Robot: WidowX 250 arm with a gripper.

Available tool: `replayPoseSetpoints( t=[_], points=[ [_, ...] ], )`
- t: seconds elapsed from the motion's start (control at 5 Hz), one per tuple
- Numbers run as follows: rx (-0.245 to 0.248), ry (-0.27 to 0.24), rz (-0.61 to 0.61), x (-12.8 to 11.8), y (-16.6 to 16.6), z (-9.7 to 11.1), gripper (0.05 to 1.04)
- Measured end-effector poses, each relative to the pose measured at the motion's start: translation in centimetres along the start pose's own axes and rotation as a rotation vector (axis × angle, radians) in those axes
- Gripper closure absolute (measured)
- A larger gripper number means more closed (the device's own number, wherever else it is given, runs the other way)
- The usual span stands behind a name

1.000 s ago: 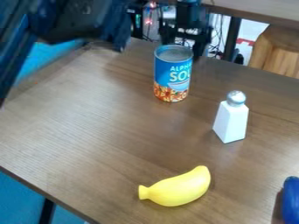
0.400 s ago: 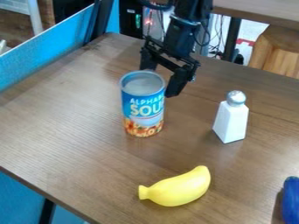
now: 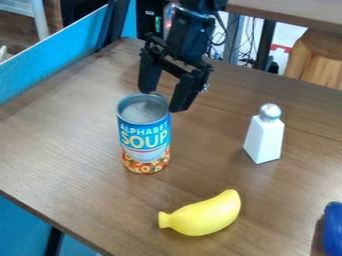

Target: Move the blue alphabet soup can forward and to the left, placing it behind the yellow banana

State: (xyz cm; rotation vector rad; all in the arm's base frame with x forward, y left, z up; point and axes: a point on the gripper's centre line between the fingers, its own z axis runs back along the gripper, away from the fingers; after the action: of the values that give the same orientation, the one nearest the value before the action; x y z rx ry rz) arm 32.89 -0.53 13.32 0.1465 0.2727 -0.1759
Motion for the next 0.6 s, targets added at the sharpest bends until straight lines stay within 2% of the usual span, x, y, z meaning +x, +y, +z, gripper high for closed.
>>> replayPoseSetpoints(
  t=[0.4,0.6],
  points=[
    [0.022,0.029,0.015,-1.07,0.12,-0.81,0.084],
    [-0.008,0.012,0.006,-0.85,-0.1,-0.31,0.084]
  ],
)
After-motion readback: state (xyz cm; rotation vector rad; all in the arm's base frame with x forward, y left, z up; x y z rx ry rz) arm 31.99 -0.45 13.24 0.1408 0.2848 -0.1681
